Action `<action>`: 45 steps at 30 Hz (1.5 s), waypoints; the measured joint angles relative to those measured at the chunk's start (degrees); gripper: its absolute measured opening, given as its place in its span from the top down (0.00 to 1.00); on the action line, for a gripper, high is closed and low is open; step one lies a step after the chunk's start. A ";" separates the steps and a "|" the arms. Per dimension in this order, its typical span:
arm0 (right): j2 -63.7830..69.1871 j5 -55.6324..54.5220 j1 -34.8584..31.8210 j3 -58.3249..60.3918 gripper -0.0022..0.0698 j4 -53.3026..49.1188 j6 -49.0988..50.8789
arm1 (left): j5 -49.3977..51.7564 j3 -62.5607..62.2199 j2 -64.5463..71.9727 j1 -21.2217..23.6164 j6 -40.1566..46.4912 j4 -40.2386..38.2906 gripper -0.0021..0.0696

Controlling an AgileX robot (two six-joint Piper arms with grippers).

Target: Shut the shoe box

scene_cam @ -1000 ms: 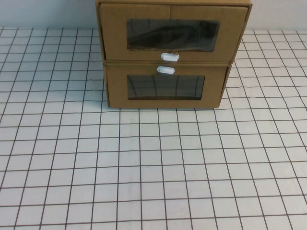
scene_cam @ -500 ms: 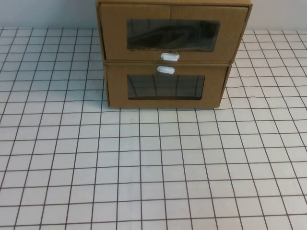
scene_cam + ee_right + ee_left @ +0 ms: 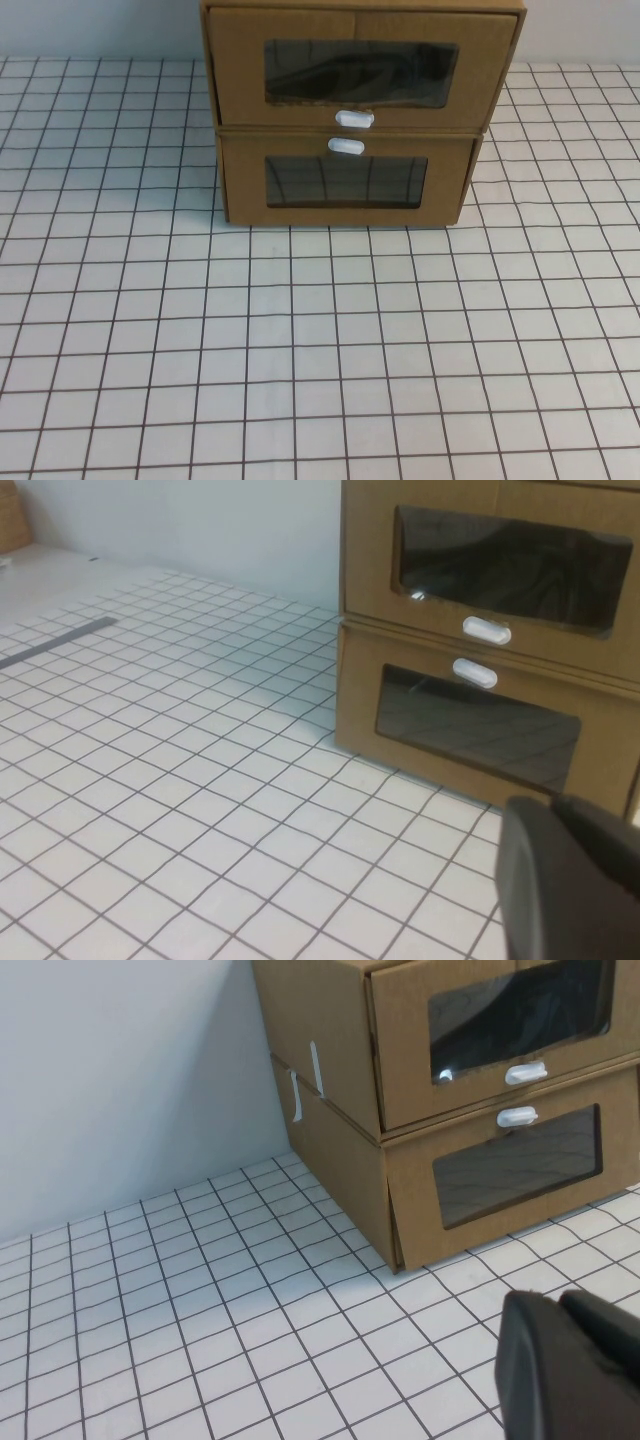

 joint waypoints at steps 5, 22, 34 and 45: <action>0.00 0.57 0.00 0.00 0.99 0.00 0.00 | 0.00 0.00 0.00 0.00 -0.07 0.00 0.98; 0.00 0.66 0.00 0.00 0.99 0.00 0.00 | 0.00 0.00 0.00 0.00 -0.22 0.77 0.98; 0.00 0.66 0.00 0.00 0.99 0.00 0.00 | -8.10 3.78 -0.10 0.00 -0.22 3.35 0.98; 0.00 0.66 0.00 0.00 0.99 0.00 0.00 | -27.55 25.91 -0.88 0.00 -0.22 3.48 0.98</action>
